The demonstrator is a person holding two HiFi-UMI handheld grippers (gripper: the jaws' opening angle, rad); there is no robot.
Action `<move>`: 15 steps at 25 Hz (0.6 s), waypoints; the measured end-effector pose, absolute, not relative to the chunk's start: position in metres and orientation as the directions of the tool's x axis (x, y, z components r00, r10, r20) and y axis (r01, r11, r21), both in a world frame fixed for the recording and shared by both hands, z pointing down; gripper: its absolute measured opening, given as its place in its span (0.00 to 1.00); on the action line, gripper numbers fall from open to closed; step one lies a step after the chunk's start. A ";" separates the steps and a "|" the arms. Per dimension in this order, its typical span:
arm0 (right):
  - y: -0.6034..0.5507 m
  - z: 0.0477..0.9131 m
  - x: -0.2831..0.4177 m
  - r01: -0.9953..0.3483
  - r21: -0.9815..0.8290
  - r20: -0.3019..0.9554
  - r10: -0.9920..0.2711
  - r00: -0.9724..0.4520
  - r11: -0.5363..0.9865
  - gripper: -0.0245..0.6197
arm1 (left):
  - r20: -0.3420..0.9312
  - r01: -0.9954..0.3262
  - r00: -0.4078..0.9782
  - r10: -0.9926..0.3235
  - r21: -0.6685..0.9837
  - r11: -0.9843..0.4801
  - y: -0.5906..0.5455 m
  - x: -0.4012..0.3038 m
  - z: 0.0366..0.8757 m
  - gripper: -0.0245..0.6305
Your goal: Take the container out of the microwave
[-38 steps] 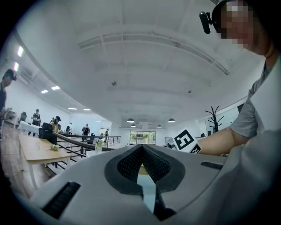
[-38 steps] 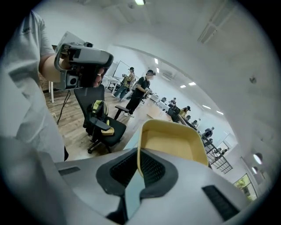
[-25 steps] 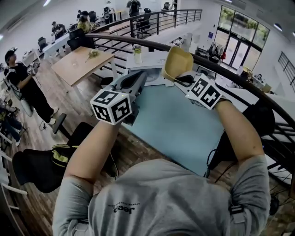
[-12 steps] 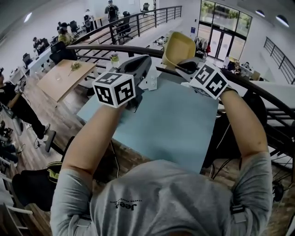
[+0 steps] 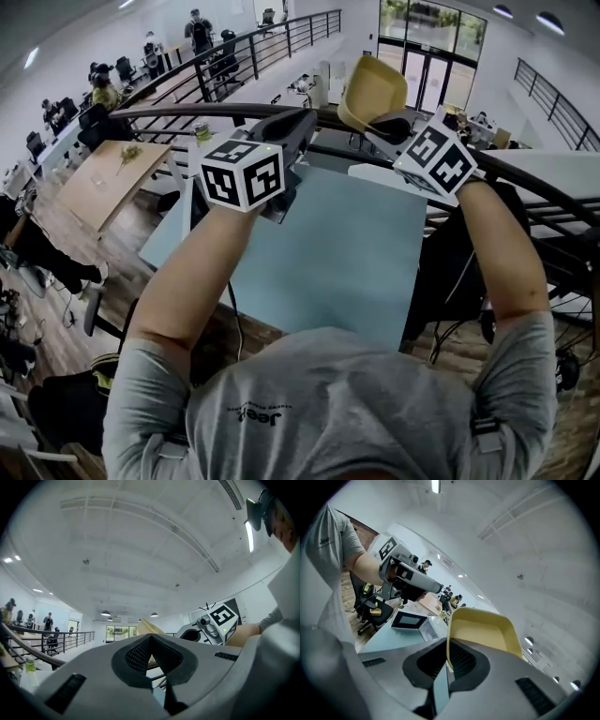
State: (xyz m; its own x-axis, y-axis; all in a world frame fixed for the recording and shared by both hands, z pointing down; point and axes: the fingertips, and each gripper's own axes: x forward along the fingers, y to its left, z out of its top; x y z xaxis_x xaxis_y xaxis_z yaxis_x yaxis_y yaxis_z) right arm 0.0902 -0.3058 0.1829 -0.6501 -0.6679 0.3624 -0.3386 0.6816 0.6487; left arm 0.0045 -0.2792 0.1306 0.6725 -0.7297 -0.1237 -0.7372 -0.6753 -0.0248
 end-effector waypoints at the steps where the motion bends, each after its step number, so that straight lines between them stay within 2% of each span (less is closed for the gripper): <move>1: -0.309 0.186 0.101 -0.349 0.644 0.368 -0.675 -0.640 0.681 0.08 | -0.119 -0.729 0.681 -0.722 -0.022 -0.684 -0.284 0.014 0.133 0.05; 15: -0.367 0.310 0.220 -0.454 0.528 0.521 -0.696 -0.494 0.718 0.08 | -0.018 -0.640 0.767 -0.641 0.039 -0.767 -0.353 0.132 0.216 0.05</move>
State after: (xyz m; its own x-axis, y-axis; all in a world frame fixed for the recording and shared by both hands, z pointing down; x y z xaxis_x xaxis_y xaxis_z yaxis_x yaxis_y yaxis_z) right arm 0.2201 -0.3675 0.3096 -0.4936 -0.6960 0.5215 -0.4541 0.7177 0.5279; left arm 0.1318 -0.3527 0.2159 0.7674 -0.6410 -0.0179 -0.6400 -0.7673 0.0392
